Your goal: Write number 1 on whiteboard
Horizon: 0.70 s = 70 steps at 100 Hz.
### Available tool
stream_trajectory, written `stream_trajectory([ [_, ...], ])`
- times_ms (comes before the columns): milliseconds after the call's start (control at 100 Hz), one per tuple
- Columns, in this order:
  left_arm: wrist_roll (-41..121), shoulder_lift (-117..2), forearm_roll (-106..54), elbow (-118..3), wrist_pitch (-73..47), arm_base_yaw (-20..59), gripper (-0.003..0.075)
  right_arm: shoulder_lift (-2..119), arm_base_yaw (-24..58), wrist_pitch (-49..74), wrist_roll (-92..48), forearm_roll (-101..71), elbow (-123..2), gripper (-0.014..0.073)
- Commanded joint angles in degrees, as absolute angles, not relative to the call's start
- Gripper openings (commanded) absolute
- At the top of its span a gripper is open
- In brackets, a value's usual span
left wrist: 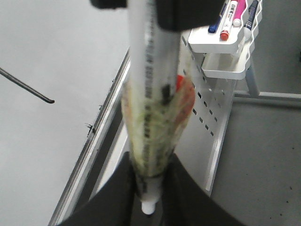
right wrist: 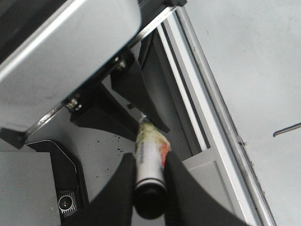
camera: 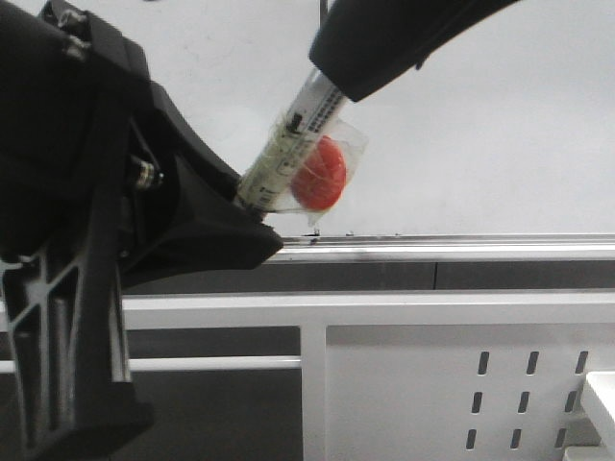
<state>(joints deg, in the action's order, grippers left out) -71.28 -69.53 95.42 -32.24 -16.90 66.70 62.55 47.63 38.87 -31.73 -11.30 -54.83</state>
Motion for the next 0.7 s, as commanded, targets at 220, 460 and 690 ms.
stream_trajectory([
  [220,-74.26,-68.64,96.61,-34.23,-20.55,66.77,-0.0020,60.91,47.89,33.51,-32.04,-12.01,-56.75,0.0473],
  [460,-85.37,-67.99,96.61,-34.23,-27.64,66.77,-0.0020,55.75,47.89,31.63,-32.04,-5.36,-56.75,0.0373],
  [690,-101.60,-65.52,96.61,-34.23,-36.59,66.77,-0.0020,49.19,44.51,32.83,-31.50,-4.75,-56.75,-0.0069],
])
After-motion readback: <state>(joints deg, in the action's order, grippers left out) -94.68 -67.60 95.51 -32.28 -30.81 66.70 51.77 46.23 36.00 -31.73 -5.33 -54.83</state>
